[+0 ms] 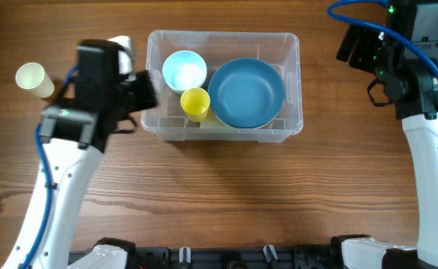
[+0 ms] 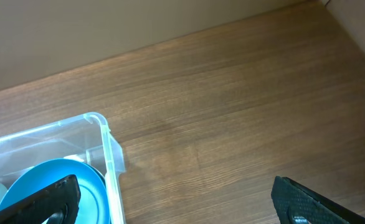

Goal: Pack container
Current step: 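Grasp the pink cup, carry it into the bin, release it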

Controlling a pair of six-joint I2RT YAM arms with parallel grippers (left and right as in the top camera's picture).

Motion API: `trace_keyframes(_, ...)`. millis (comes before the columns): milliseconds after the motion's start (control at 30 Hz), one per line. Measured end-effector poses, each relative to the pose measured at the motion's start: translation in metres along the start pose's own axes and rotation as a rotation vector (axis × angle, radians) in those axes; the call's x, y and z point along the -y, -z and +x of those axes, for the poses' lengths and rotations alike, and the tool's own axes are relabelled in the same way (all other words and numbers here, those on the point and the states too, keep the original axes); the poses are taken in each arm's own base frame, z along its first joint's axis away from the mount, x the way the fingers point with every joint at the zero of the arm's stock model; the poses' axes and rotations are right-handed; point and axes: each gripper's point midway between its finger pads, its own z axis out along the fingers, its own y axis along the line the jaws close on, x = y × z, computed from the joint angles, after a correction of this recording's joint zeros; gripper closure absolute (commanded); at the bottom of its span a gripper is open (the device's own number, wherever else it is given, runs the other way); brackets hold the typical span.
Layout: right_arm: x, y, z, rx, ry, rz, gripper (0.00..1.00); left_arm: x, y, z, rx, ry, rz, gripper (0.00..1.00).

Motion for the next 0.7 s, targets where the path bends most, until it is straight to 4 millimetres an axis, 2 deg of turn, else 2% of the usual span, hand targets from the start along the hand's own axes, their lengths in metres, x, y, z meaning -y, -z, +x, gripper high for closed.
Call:
trace_keyframes(100,0.0,0.0,0.0,0.0,0.0,0.0,0.0,0.046,-0.001,0.018,-0.021,-0.108,0.076,0.96)
trace_keyframes(167,0.0,0.0,0.0,0.0,0.0,0.0,0.0,0.064,0.0,0.027,-0.023,-0.156,0.095,0.96)
trace_keyframes(300,0.0,0.0,0.0,0.0,0.0,0.0,0.0,0.084,-0.009,0.035,-0.017,-0.219,0.092,0.96)
trace_keyframes(567,0.0,0.0,0.0,0.0,0.0,0.0,0.0,0.09,-0.074,0.031,-0.028,-0.227,0.041,0.96)
trace_keyframes(700,0.0,0.0,0.0,0.0,0.0,0.0,0.0,0.08,-0.095,0.031,-0.05,-0.212,0.007,0.96)
